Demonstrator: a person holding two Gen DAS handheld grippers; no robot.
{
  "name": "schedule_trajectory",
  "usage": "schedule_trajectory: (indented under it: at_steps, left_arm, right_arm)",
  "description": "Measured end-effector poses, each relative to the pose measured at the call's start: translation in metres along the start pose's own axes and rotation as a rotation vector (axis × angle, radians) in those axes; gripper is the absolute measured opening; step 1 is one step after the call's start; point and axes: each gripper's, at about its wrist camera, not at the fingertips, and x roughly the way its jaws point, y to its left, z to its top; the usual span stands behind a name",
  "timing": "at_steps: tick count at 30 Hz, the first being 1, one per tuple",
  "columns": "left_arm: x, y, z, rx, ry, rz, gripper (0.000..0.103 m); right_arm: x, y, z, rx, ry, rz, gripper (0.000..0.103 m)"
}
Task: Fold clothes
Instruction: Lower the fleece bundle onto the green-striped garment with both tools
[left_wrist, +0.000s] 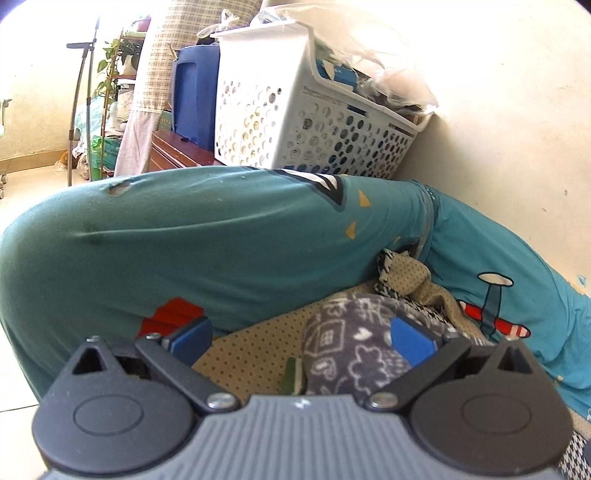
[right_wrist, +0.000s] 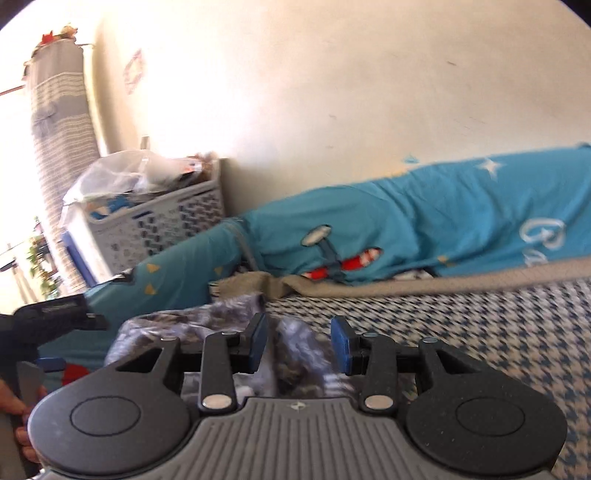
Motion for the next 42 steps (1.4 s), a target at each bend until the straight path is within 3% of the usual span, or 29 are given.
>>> schedule_trajectory:
  at_steps: [9,19,23,31,37,42]
  left_arm:
    - [0.005,-0.030,-0.010,0.081,0.022,-0.028,0.103]
    - [-0.006,-0.023,-0.022,0.095,0.130,-0.085,0.103]
    - [-0.010,-0.025,-0.028,0.136,0.157,-0.069,0.103]
    - [-0.025,-0.018,-0.047,0.182,0.232,-0.056,0.103]
    - [-0.029,-0.021,-0.059,0.244,0.258,-0.039,0.103]
    - [-0.024,-0.018,-0.062,0.234,0.304,-0.047,0.103]
  right_arm:
    - [0.051,0.027,0.000,-0.069,0.077,0.074,0.036]
    - [0.099,0.030,0.009,-0.112,0.131,0.181,0.036]
    - [0.118,0.034,0.012,-0.122,0.139,0.222,0.036]
    - [0.161,0.034,0.005,-0.146,0.200,0.198,0.036]
    - [0.179,0.024,-0.005,-0.115,0.252,0.166,0.030]
    - [0.182,0.016,-0.015,-0.100,0.253,0.154,0.024]
